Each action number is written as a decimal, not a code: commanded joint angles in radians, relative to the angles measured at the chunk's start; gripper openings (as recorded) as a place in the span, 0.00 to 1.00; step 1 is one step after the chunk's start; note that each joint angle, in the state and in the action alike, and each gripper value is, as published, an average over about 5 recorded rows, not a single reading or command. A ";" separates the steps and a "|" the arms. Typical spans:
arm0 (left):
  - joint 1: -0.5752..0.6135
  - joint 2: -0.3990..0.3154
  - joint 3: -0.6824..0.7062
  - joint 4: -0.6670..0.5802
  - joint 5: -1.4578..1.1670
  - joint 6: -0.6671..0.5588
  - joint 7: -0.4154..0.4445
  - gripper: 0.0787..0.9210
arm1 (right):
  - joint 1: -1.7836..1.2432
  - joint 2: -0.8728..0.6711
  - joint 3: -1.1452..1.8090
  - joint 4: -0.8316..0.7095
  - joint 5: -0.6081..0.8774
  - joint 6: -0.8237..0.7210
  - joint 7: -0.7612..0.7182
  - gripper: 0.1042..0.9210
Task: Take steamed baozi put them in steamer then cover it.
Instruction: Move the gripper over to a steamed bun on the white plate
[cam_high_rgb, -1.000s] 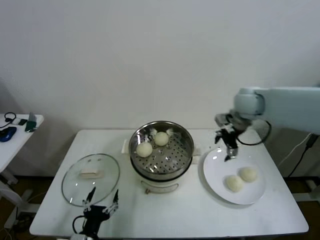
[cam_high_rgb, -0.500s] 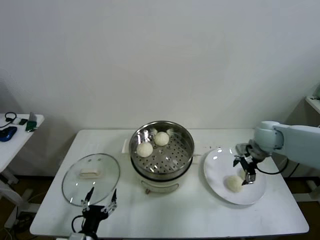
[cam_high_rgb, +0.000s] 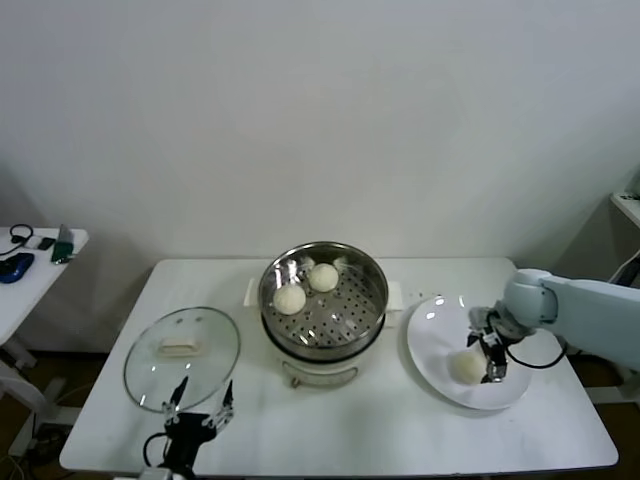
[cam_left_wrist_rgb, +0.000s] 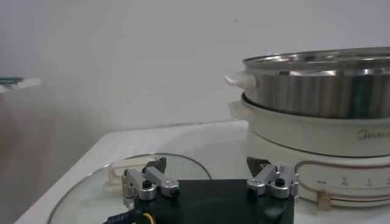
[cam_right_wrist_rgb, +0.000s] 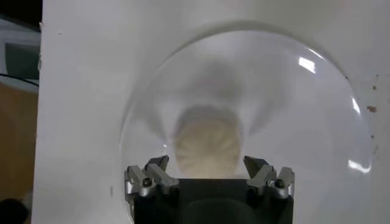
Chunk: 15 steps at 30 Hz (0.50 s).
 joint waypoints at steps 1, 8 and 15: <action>-0.002 -0.001 0.002 -0.001 0.010 0.003 -0.002 0.88 | -0.081 -0.002 0.061 -0.025 -0.021 -0.006 0.023 0.87; 0.002 -0.003 0.004 -0.006 0.020 0.005 -0.003 0.88 | -0.044 -0.004 0.061 -0.020 -0.019 0.015 0.012 0.78; 0.008 -0.011 0.011 -0.012 0.035 0.002 -0.004 0.88 | 0.116 -0.002 -0.010 0.003 -0.006 0.087 -0.039 0.72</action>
